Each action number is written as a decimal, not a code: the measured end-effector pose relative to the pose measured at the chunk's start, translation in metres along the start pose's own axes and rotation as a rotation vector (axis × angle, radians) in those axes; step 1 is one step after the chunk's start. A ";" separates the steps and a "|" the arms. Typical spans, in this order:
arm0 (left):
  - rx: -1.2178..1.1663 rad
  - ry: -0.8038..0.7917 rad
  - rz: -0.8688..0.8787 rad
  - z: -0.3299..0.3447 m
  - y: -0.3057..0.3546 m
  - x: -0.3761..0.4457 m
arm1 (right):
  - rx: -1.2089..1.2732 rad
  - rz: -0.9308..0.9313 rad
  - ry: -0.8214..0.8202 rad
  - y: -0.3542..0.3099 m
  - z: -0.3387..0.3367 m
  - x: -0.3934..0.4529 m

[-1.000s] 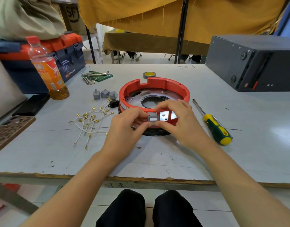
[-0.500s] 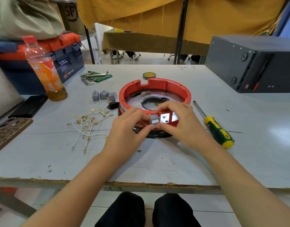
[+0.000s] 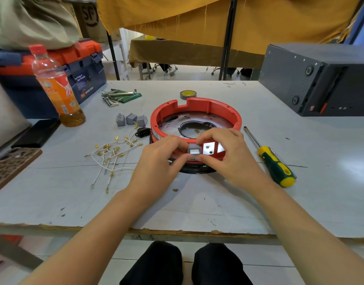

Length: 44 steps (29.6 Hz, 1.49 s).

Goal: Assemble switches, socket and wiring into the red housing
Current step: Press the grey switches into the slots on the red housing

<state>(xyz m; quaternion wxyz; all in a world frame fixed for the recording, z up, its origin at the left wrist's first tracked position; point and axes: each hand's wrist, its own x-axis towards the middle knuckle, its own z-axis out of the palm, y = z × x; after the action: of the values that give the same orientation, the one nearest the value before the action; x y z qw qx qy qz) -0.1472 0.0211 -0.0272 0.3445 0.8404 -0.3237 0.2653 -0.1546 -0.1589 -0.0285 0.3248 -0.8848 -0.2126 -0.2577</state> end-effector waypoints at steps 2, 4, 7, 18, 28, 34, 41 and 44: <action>0.054 -0.005 0.021 -0.001 -0.001 0.002 | 0.020 0.024 0.000 0.000 0.001 0.000; 0.120 -0.017 0.015 -0.003 -0.006 0.006 | 0.024 0.052 -0.027 0.000 0.001 0.001; 0.144 -0.140 -0.034 -0.009 -0.014 0.015 | -0.056 0.032 -0.074 0.000 -0.003 0.005; -0.039 -0.152 -0.070 -0.006 -0.023 0.020 | -0.041 0.113 -0.096 0.006 -0.006 0.009; -0.051 -0.106 -0.069 -0.005 -0.019 0.021 | 0.022 0.183 -0.039 0.002 -0.003 0.009; -0.050 -0.084 -0.080 -0.003 -0.018 0.020 | 0.017 0.176 -0.022 0.000 -0.003 0.010; -0.057 -0.064 -0.087 -0.001 -0.019 0.019 | 0.024 0.168 -0.021 -0.002 -0.003 0.010; -0.051 -0.061 -0.082 -0.001 -0.018 0.018 | 0.010 0.163 -0.039 -0.004 -0.004 0.009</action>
<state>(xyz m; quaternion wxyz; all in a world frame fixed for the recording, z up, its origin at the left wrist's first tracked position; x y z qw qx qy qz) -0.1228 0.0257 -0.0219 0.3663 0.8517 -0.3058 0.2167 -0.1510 -0.1569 -0.0180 0.3448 -0.9024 -0.1476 -0.2122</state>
